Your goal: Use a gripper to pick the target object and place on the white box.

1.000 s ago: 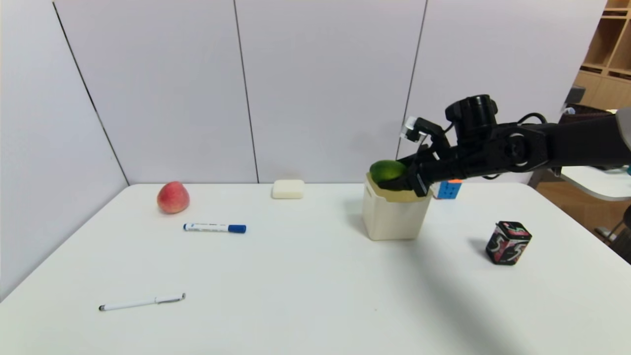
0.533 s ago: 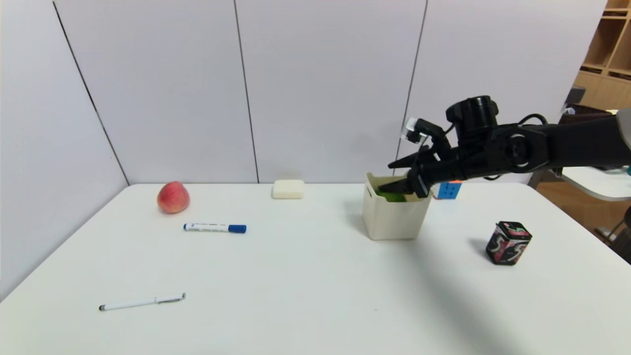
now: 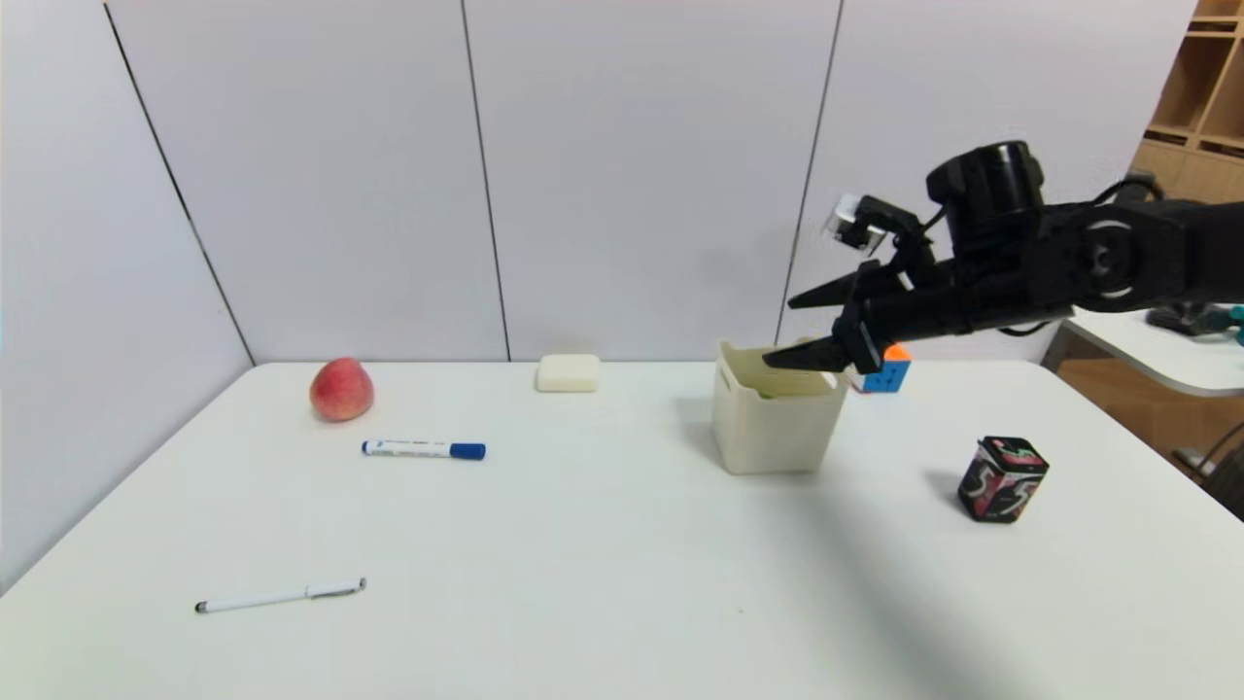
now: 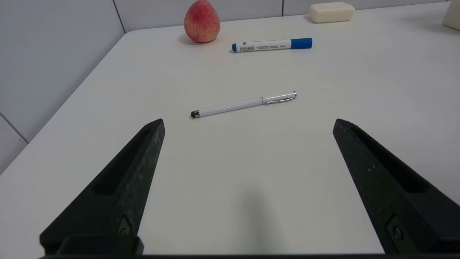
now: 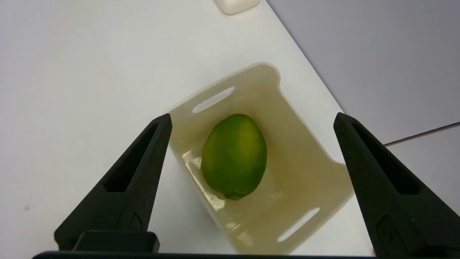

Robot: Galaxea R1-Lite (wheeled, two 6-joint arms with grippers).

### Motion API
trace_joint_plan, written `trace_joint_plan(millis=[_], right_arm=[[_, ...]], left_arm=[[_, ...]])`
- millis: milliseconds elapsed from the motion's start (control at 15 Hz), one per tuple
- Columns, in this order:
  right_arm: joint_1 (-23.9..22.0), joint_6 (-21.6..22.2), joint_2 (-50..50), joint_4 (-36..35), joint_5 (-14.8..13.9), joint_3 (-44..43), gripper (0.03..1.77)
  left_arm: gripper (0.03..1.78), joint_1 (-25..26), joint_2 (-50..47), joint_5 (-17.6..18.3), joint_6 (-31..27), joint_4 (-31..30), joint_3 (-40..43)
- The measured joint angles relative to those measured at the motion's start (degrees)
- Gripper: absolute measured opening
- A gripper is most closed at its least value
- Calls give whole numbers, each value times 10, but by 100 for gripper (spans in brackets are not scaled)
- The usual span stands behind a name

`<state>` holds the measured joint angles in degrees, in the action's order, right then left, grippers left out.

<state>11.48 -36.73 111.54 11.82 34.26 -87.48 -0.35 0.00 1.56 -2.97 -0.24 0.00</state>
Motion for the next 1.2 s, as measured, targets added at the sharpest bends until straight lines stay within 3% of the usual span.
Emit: trace_joint_plan(millis=[333,667,867,1000,1200], right_arm=[[-50,7,-145,5,-1,102,164],[-145,40,-345,-2,-1,307,167],[-188,92,-482,-28,-4,450,168],[-202,132,-570,-54,-26,532,169],[-210,192,-689,-78,-98,625,169]], left_arm=[[169,0,0,0,0,0,0],[169,0,0,0,0,0,0],[169,0,0,0,0,0,0],[169,0,0,0,0,0,0],[169,0,0,0,0,0,0]])
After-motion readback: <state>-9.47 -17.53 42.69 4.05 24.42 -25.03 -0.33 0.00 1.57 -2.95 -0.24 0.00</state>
